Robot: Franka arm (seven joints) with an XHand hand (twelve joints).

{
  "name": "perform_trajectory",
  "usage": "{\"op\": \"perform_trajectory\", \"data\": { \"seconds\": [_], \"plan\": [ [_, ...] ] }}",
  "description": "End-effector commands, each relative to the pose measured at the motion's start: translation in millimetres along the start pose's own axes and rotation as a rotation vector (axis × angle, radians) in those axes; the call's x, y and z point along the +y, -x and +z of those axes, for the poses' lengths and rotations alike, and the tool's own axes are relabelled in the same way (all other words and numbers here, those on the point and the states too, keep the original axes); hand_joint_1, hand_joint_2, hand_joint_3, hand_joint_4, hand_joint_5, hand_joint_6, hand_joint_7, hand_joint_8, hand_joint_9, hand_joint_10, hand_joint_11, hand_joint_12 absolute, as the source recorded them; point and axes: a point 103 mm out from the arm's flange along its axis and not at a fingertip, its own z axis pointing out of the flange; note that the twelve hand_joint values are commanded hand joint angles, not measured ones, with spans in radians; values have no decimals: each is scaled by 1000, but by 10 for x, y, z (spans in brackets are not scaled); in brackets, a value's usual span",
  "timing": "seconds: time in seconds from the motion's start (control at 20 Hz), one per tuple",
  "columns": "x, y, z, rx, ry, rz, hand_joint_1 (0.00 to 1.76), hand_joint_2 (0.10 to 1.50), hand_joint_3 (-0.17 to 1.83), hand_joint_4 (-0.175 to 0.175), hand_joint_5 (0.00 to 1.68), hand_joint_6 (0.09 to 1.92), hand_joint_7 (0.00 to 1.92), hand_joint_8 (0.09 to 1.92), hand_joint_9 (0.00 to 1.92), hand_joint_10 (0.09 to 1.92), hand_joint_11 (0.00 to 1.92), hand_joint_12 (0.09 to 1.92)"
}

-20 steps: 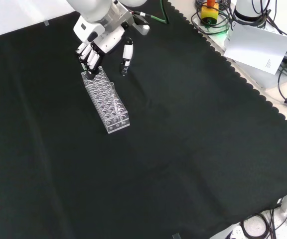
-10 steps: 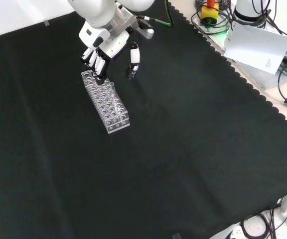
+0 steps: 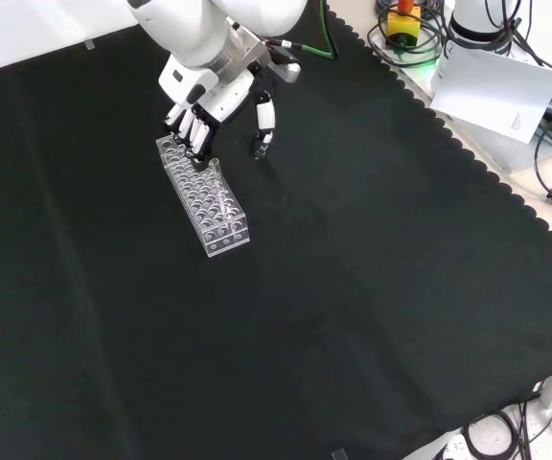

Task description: Pick up the test tube.

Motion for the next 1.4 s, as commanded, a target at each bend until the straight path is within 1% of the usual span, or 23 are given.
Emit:
{"op": "perform_trajectory", "data": {
  "seconds": [0.05, 0.3, 0.5, 0.65, 0.8, 1.0, 1.15, 1.4],
  "plan": [
    [26, -24, 90, -14, -15, -5, 892, 648, 557, -108, 428, 530, 674, 871, 426, 851, 0, 1515],
    [67, -28, 164, -45, -26, -6, 896, 645, 568, -108, 437, 576, 703, 878, 457, 845, 0, 1531],
    [121, -30, 201, -55, -27, -3, 903, 642, 577, -107, 445, 629, 737, 876, 494, 832, 0, 1541],
    [173, -36, 208, -63, -6, 4, 912, 642, 587, -107, 480, 686, 805, 875, 551, 817, 0, 1569],
    [221, -38, 210, -63, 10, 13, 926, 642, 601, -114, 542, 755, 923, 862, 652, 777, 25, 1586],
    [274, -40, 210, -63, 26, 22, 946, 642, 615, -125, 643, 798, 1062, 842, 791, 716, 94, 1567],
    [310, -38, 204, -66, 43, 27, 959, 641, 627, -140, 728, 801, 1156, 820, 892, 671, 146, 1547],
    [395, -29, 195, -74, 52, 37, 984, 654, 640, -168, 900, 756, 1306, 727, 1054, 591, 262, 1499]
  ]
}}
